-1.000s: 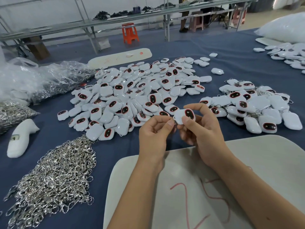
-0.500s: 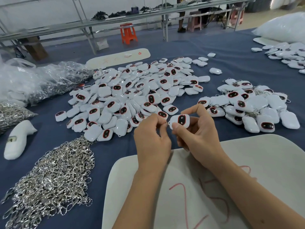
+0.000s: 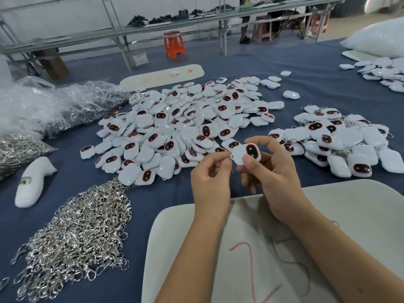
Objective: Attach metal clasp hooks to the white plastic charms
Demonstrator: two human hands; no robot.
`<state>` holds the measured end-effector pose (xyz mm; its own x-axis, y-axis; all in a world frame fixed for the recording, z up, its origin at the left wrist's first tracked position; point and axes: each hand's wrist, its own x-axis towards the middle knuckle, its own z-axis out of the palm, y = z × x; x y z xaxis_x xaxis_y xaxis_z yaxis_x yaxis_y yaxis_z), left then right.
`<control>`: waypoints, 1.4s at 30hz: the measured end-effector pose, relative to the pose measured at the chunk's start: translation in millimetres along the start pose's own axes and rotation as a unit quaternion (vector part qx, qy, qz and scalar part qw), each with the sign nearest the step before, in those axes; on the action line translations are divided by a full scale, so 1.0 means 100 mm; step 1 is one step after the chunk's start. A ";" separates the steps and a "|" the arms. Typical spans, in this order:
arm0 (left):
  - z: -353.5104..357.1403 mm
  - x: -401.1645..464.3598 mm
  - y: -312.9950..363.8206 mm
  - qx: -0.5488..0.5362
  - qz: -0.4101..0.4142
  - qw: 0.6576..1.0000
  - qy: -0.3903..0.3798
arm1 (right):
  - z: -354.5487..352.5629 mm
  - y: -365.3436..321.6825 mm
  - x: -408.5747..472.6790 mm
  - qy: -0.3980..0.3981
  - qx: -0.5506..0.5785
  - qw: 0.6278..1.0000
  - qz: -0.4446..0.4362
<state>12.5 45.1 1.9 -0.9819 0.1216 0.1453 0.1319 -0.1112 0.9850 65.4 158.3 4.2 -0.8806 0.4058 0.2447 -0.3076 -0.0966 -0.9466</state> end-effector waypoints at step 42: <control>-0.23 0.11 0.00 0.258 0.244 0.929 -0.099 | -0.04 0.05 0.03 0.019 0.003 0.999 0.035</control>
<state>-1.8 23.4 1.8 -0.7501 0.3662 0.5507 0.6533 0.2815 0.7028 62.8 162.2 -1.0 -0.8855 0.4322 0.1704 -0.2489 -0.1316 -0.9595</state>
